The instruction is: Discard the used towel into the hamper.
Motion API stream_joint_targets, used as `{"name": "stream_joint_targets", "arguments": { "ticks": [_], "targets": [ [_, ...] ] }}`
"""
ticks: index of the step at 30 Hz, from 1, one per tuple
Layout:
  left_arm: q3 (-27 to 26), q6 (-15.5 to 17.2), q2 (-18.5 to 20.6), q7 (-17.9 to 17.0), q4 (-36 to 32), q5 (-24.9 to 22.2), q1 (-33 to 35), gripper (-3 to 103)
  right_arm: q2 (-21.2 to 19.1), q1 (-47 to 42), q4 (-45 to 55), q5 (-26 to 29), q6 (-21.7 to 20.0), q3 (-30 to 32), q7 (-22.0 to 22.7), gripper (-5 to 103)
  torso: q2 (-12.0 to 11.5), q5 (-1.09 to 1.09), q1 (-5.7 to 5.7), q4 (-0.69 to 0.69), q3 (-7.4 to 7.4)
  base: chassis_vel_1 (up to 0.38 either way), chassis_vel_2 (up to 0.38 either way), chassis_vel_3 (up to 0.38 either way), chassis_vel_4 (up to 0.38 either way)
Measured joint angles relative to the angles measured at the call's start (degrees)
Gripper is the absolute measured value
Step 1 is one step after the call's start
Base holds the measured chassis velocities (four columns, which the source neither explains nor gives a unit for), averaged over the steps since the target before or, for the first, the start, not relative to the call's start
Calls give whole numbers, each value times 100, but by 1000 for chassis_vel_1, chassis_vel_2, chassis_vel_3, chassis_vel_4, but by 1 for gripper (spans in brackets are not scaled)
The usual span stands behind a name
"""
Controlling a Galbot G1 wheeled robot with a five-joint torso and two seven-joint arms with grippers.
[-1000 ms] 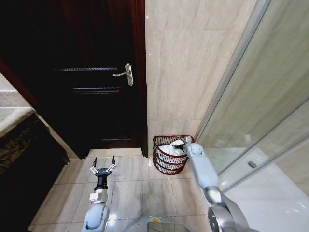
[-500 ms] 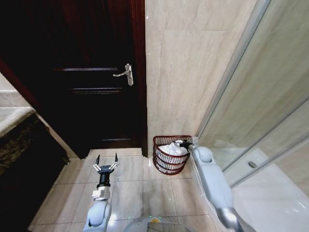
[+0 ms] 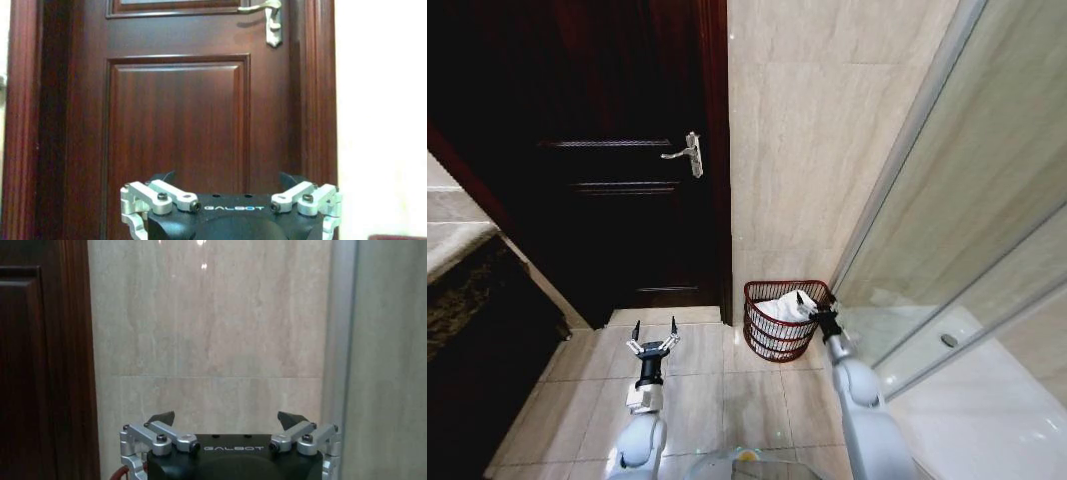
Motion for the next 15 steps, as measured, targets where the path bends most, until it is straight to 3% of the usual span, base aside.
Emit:
{"name": "stream_joint_targets", "arguments": {
  "ticks": [8, 15],
  "targets": [
    [-26, 261, 205, 311, -182, -58, -39, 100, -112, -191, 148, 14, 165, 122, 70, 100, 0, 0, 0, 0, 1, 0, 0, 0, 0],
    [23, 701, 440, 557, -649, -440, -53, 100, -174, -354, 387, 3, 267, 144, 121, 100, 0, 0, 0, 0, 1, 0, 0, 0, 0]
  ]
}}
